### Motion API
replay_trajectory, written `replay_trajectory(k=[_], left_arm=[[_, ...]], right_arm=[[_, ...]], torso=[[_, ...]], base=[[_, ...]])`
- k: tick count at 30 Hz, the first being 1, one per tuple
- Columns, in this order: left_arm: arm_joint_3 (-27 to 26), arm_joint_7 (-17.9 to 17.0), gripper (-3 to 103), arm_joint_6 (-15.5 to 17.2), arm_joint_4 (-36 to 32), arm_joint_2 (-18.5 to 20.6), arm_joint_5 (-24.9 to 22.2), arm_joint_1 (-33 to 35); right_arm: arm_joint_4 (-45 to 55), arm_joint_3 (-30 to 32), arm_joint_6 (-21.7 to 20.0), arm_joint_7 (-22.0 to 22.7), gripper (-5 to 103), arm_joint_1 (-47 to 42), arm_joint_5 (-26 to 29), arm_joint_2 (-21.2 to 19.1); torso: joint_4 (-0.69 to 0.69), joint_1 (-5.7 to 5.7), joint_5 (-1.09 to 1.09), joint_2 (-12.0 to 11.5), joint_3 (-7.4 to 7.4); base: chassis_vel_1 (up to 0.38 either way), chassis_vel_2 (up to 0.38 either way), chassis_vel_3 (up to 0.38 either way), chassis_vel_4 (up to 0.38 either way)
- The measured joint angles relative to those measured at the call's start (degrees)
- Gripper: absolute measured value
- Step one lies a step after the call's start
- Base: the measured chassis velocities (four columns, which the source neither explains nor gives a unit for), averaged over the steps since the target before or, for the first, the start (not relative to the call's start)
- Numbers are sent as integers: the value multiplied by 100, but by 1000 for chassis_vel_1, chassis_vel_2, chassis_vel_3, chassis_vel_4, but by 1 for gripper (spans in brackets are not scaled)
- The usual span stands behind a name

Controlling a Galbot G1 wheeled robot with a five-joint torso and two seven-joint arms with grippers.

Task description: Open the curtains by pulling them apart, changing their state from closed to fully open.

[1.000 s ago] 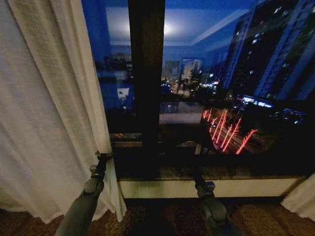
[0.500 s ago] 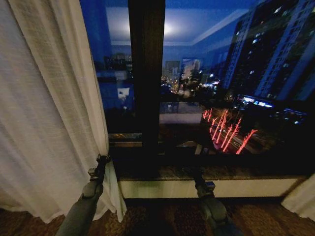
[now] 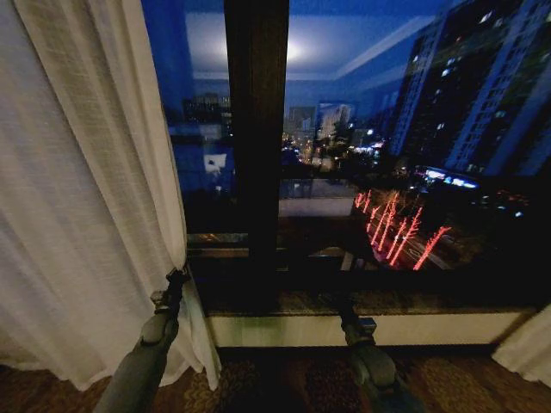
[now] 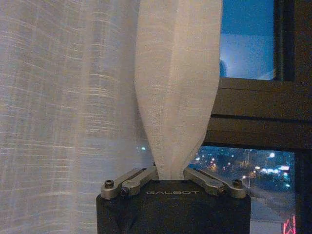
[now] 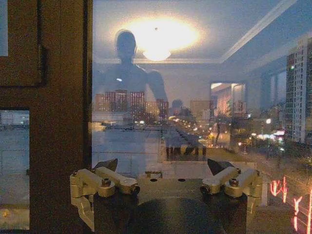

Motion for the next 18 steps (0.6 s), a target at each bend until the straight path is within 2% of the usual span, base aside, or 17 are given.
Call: replay_trajectory(k=[7,18], left_arm=[[-61,-11,0,12,33,1,-16,2],[-140,-9,0,-17,25,45,-77,39]], right_arm=[[0,0,0,0,100,0,0,0],[0,0,0,0,100,0,0,0]], torso=[[1,0,1,0,0],[2,0,-1,0,0]], base=[[96,96,-108,-107],[238,249,-240,-249]])
